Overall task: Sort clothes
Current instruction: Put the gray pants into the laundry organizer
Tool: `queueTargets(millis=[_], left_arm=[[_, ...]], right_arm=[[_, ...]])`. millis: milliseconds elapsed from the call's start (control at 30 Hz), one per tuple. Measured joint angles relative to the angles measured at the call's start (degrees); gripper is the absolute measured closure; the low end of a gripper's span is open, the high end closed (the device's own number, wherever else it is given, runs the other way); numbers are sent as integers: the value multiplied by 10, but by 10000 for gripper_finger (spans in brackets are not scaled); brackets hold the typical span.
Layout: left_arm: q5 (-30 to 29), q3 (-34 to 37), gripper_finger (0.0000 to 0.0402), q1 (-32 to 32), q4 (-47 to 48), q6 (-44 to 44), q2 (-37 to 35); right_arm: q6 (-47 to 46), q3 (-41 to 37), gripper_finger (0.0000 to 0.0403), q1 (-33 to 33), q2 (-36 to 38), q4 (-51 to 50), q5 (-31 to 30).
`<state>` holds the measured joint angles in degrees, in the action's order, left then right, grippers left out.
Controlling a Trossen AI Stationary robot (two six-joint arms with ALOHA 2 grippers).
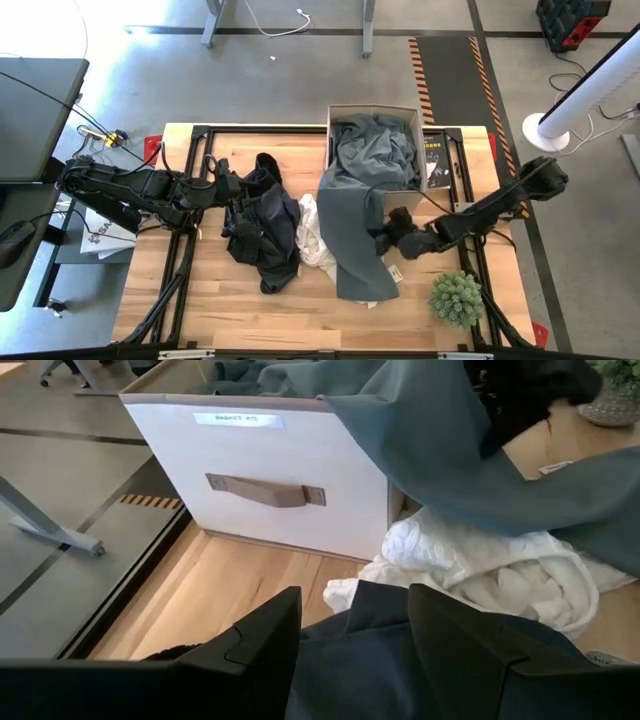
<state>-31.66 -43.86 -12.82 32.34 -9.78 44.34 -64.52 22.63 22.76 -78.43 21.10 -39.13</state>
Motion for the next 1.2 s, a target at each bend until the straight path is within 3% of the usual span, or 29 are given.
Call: queueTargets(millis=[100,233,367,467,567,633,733,800,1000,1100,1200], left_arm=[[0,0,220,0,0,0,0],[0,0,220,0,0,0,0],[-1,0,220,0,0,3,0],[-1,0,220,0,0,4,0],[-1,0,220,0,0,4,0],[-1,0,220,0,0,5,0],[-1,0,220,0,0,5,0],[-1,0,220,0,0,5,0],[-1,0,220,0,6,4,0],[-1,0,220,0,8,4,0],[-1,0,220,0,8,4,0]], right_arm=[[127,-3,308,-24,0,164,28],[336,25,383,-49,0,400,84],[582,78,389,-79,7,603,105],[736,126,395,-117,32,682,105],[849,179,400,-172,62,667,101],[889,213,398,-214,78,606,82],[853,256,401,-275,92,424,55],[773,281,401,-308,93,259,60],[509,316,401,-366,62,-220,151],[418,316,401,-387,29,-416,154],[353,309,401,-409,-21,-544,155]])
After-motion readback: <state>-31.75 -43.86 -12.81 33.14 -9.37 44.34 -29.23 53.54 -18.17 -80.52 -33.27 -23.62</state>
